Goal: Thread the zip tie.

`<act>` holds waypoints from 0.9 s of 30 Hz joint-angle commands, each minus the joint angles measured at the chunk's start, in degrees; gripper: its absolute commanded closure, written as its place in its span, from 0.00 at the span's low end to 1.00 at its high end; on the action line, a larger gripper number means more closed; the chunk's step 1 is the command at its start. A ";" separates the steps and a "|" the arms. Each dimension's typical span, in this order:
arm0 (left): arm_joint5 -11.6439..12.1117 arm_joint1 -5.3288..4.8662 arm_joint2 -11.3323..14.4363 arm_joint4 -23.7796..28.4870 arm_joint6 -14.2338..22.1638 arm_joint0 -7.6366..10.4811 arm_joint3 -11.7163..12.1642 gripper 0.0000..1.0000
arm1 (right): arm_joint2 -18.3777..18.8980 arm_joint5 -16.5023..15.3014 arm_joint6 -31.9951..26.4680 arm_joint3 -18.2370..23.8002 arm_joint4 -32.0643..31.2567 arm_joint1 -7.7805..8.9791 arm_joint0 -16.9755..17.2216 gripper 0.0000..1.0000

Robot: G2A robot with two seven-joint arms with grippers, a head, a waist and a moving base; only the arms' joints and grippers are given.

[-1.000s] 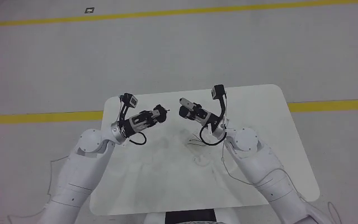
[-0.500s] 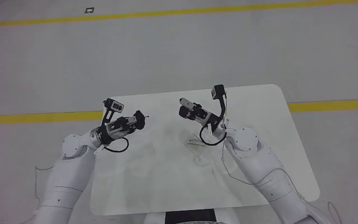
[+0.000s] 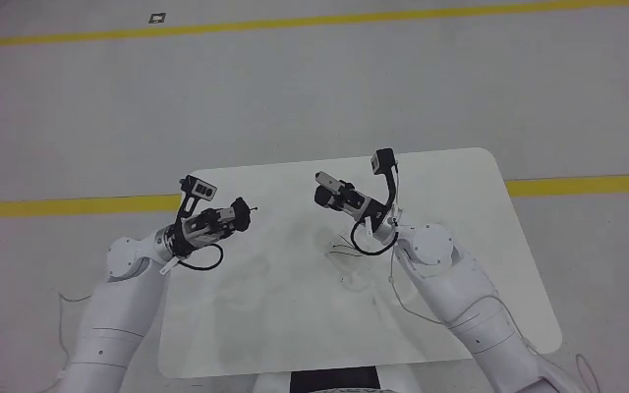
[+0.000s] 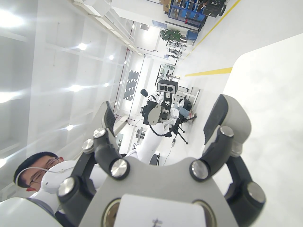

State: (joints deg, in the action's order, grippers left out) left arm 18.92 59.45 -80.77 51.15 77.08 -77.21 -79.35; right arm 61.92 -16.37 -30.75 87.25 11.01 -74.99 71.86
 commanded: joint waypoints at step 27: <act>0.02 0.00 0.01 -0.10 -0.20 0.01 -0.02 1.00 | 0.22 0.69 0.18 0.07 -2.34 0.18 0.15 0.00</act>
State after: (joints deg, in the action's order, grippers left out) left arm 18.94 59.46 -80.77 51.05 76.88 -77.20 -79.37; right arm 61.96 -16.21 -30.69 87.23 10.80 -74.95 71.89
